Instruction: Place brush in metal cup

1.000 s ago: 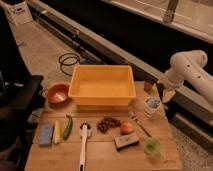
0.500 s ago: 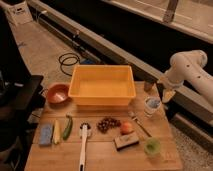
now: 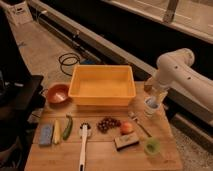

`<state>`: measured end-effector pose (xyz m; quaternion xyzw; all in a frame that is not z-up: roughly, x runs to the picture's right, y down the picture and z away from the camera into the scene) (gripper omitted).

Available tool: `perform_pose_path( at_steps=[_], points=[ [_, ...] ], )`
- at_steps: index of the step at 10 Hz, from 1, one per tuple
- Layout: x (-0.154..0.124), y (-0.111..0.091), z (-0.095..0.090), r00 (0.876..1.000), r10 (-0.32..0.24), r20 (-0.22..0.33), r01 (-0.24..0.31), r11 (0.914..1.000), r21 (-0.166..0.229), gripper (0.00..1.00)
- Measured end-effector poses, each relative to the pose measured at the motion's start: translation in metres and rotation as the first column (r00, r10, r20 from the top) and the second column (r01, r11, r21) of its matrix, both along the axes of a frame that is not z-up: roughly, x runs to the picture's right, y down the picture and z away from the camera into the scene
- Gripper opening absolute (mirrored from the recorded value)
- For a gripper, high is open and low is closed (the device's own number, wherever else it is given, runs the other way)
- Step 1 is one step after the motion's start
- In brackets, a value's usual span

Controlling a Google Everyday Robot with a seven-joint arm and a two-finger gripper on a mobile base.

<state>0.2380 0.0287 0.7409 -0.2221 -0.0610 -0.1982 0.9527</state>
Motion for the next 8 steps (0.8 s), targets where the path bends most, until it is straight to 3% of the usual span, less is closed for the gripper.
perform_pose_path(
  at_steps=[2, 3, 4, 5, 6, 8],
  points=[
    [-0.051, 0.013, -0.016, 0.988, -0.126, 0.090, 0.125, 0.9921, 0.014, 0.72],
    [-0.084, 0.032, -0.035, 0.959, -0.233, 0.164, 0.232, 0.9724, 0.026, 0.72],
    [-0.106, 0.048, -0.050, 0.932, -0.298, 0.207, 0.297, 0.9542, 0.038, 0.72],
    [-0.114, 0.057, -0.058, 0.916, -0.332, 0.223, 0.331, 0.9426, 0.046, 0.72],
    [-0.119, 0.060, -0.061, 0.909, -0.346, 0.232, 0.344, 0.9375, 0.049, 0.72],
    [-0.120, 0.058, -0.061, 0.906, -0.351, 0.237, 0.348, 0.9358, 0.059, 0.72]
  ],
)
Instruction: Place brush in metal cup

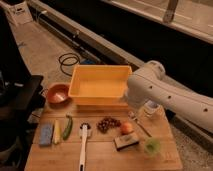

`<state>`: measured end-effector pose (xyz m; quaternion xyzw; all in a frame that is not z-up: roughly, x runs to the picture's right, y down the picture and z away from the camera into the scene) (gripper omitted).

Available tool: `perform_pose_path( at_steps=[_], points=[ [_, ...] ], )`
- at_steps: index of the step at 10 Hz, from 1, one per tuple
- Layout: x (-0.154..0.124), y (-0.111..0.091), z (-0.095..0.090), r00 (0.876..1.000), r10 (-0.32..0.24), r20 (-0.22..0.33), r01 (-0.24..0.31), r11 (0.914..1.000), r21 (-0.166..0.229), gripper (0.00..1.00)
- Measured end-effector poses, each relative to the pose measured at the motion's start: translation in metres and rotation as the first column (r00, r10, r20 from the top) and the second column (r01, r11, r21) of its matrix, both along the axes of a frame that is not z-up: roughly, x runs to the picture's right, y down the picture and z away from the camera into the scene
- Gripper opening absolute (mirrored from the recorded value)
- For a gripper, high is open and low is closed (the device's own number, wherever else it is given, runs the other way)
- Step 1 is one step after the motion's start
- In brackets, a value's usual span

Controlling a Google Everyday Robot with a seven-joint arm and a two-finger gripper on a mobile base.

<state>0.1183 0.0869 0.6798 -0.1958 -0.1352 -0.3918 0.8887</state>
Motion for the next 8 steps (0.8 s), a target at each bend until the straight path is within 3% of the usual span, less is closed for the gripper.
perform_pose_path(
  at_steps=[2, 4, 7, 8],
  points=[
    [-0.003, -0.009, -0.001, 0.999, -0.027, 0.031, 0.026, 0.9991, 0.033, 0.72],
    [-0.030, -0.022, 0.000, 0.990, -0.092, 0.106, 0.086, 0.9943, 0.064, 0.72],
    [-0.080, -0.017, 0.007, 0.957, -0.202, 0.209, 0.194, 0.9792, 0.060, 0.72],
    [-0.100, -0.011, 0.009, 0.938, -0.249, 0.240, 0.241, 0.9686, 0.060, 0.72]
  ],
)
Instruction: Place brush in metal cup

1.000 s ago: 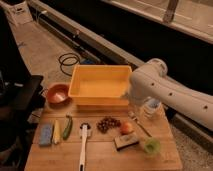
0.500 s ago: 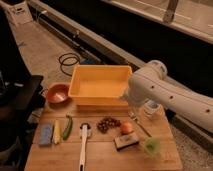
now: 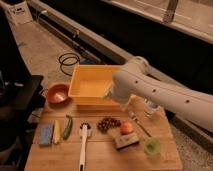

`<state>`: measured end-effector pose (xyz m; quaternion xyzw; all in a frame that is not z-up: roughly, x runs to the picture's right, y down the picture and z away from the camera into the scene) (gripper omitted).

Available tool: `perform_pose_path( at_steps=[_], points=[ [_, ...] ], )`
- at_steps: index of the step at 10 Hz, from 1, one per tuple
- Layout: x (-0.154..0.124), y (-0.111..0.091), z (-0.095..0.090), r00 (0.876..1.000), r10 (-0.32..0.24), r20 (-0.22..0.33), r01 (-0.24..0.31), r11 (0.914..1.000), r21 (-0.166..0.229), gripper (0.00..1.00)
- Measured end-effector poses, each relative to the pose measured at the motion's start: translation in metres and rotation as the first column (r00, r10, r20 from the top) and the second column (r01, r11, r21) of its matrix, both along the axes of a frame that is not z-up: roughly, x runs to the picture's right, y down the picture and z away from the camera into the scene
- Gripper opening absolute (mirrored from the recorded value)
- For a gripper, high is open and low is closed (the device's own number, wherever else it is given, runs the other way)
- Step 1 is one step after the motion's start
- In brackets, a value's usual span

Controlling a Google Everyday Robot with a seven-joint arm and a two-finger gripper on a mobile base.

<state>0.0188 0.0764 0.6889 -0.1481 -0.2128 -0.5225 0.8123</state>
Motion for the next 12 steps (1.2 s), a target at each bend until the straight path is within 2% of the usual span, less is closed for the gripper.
perform_pose_path(
  at_steps=[2, 3, 5, 10, 11, 12],
  points=[
    [-0.035, 0.017, 0.007, 0.995, -0.079, 0.060, 0.081, 0.9965, -0.022, 0.72],
    [-0.050, 0.031, 0.007, 0.992, -0.096, 0.088, 0.100, 0.9940, -0.044, 0.72],
    [-0.064, 0.055, 0.004, 0.989, -0.085, 0.125, 0.096, 0.9918, -0.084, 0.72],
    [-0.064, 0.055, 0.004, 0.988, -0.085, 0.126, 0.096, 0.9919, -0.083, 0.72],
    [-0.064, 0.054, 0.004, 0.987, -0.091, 0.129, 0.102, 0.9915, -0.081, 0.72],
    [-0.071, 0.058, 0.007, 0.981, -0.124, 0.152, 0.138, 0.9868, -0.085, 0.72]
  ],
)
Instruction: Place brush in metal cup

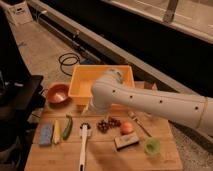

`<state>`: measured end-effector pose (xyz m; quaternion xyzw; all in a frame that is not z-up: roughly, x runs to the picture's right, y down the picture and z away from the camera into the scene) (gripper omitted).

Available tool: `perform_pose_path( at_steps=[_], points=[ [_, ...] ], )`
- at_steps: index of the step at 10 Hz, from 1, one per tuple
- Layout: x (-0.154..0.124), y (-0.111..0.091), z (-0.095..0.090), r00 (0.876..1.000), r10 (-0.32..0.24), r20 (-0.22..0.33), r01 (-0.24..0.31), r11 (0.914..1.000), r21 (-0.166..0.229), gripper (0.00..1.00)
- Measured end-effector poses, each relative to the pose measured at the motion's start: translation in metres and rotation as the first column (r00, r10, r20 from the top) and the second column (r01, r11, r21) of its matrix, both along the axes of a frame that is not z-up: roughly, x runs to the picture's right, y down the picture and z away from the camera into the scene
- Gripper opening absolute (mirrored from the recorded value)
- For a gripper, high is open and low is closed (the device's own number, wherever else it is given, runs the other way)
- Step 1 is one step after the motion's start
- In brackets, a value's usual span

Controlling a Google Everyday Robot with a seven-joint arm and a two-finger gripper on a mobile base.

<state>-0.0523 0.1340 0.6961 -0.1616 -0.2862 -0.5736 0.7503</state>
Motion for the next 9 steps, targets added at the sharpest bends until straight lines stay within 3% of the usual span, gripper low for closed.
perform_pose_path(
  at_steps=[2, 4, 7, 9],
  points=[
    [-0.018, 0.014, 0.008, 0.998, -0.044, 0.036, 0.045, 0.9987, -0.025, 0.72],
    [-0.035, 0.044, 0.022, 0.993, -0.079, 0.089, 0.085, 0.9938, -0.071, 0.72],
    [-0.052, 0.086, 0.032, 0.986, -0.080, 0.148, 0.103, 0.9825, -0.155, 0.72],
    [-0.056, 0.106, 0.038, 0.985, -0.071, 0.157, 0.102, 0.9749, -0.198, 0.72]
  ],
)
